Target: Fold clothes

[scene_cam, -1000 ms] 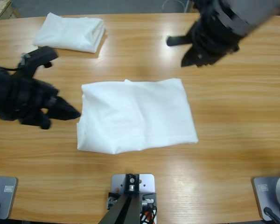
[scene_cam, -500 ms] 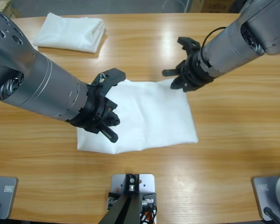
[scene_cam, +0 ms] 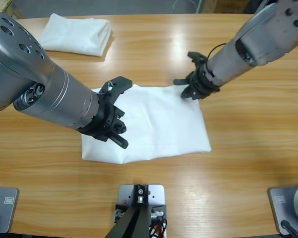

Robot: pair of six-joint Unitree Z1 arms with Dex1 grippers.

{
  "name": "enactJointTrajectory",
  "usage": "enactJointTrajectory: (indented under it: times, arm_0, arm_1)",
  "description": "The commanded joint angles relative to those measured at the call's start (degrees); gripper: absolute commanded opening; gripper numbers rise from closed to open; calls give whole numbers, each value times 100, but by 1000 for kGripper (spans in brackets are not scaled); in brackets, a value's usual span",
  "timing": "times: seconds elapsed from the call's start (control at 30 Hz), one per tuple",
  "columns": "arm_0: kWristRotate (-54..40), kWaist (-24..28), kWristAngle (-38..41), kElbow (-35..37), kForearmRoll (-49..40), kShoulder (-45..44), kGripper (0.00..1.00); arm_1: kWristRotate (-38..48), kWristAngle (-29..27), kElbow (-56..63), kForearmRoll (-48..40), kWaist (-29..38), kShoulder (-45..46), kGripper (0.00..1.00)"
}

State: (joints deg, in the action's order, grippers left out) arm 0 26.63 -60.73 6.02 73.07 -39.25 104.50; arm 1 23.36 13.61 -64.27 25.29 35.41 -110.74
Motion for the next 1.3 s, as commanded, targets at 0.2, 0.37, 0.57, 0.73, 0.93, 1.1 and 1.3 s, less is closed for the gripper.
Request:
enactJointTrajectory:
  times: [0.2, 0.37, 0.57, 0.73, 0.93, 1.1, 1.3]
  arm_0:
    - [74, -49, -70, 355, 80, 977, 310]
    - [36, 19, -157, 1341, 73, 1317, 310]
    - [27, 26, 66, 1548, 31, 1863, 294]
    - [20, 18, -108, 1260, 58, 2171, 0]
    - [-105, 4, -295, 480, 80, 1814, 0]
    - [-22, -174, -377, -266, 128, 1188, 0]
    - [347, -176, -500, -1213, 91, 352, 0]
  arm_1:
    - [-86, 101, 223, -71, -87, -357, 0]
    - [-86, 106, 297, -50, -87, -414, 0]
    - [-86, 115, 310, -27, -87, -354, 0]
    - [-113, 115, 327, 29, -87, -310, 0]
    - [-202, 117, 378, 20, -96, -412, 0]
    - [-220, 124, 406, 20, -180, -461, 0]
    - [-271, 145, 433, -12, -201, -723, 0]
